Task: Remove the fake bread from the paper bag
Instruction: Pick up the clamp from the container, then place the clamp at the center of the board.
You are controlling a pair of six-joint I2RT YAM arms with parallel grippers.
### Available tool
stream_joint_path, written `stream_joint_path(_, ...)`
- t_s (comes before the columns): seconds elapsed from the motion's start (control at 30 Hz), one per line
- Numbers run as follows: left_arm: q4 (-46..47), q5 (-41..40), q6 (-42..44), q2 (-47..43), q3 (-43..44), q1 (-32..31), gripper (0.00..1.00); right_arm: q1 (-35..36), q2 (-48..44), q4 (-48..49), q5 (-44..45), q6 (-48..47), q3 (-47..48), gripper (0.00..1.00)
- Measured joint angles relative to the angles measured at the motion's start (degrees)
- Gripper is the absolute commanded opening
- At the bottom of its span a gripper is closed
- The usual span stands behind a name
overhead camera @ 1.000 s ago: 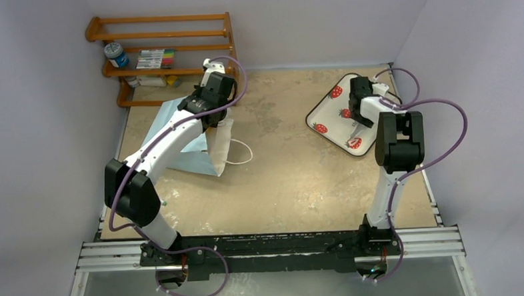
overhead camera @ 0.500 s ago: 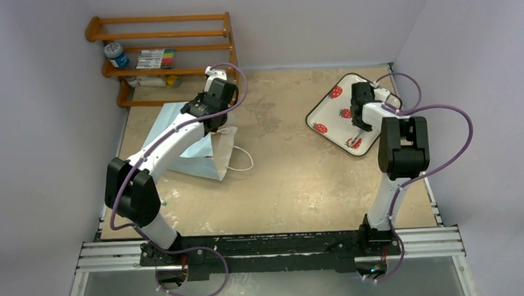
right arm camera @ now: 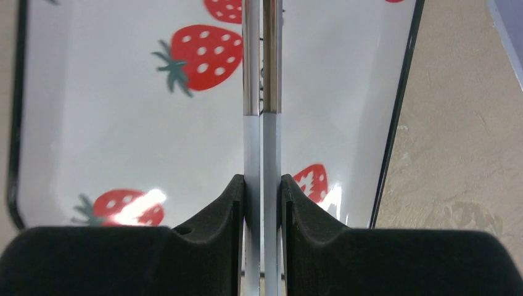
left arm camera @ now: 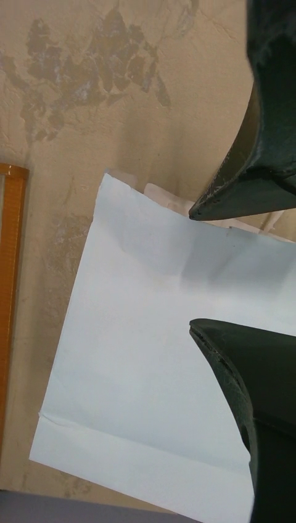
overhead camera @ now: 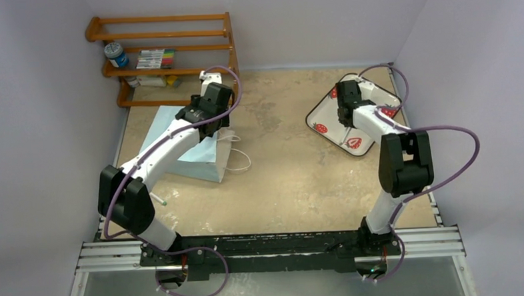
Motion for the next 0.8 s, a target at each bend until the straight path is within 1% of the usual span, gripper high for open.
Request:
stream_joint_path(0.13,-0.1,0.0,-1.2,-1.6,0.1,0.0,0.6,4.8,-3.5,-1.0,1.0,-1.4,-0.1,0.18)
stream_joint_path(0.27,-0.1,0.4,-2.3,-2.5,1.5,0.0,0.61,12.9,-7.2,-1.1,1.1,-2.9,-1.4,0.19)
stream_joint_path(0.43,-0.1,3.0,-4.8,-2.6,2.8,-0.1,0.61,22.2,-10.8,0.3,-2.8,-3.2,-5.4,0.22)
stream_joint_path(0.6,0.0,4.8,-7.5,-2.4,2.8,-1.0,0.61,27.1,-10.7,1.6,-5.7,-3.0,-8.7,0.27)
stream_joint_path(0.8,0.6,5.7,-10.8,0.4,2.8,-4.3,0.61,33.9,-7.5,4.1,-6.6,-2.3,-9.0,0.34)
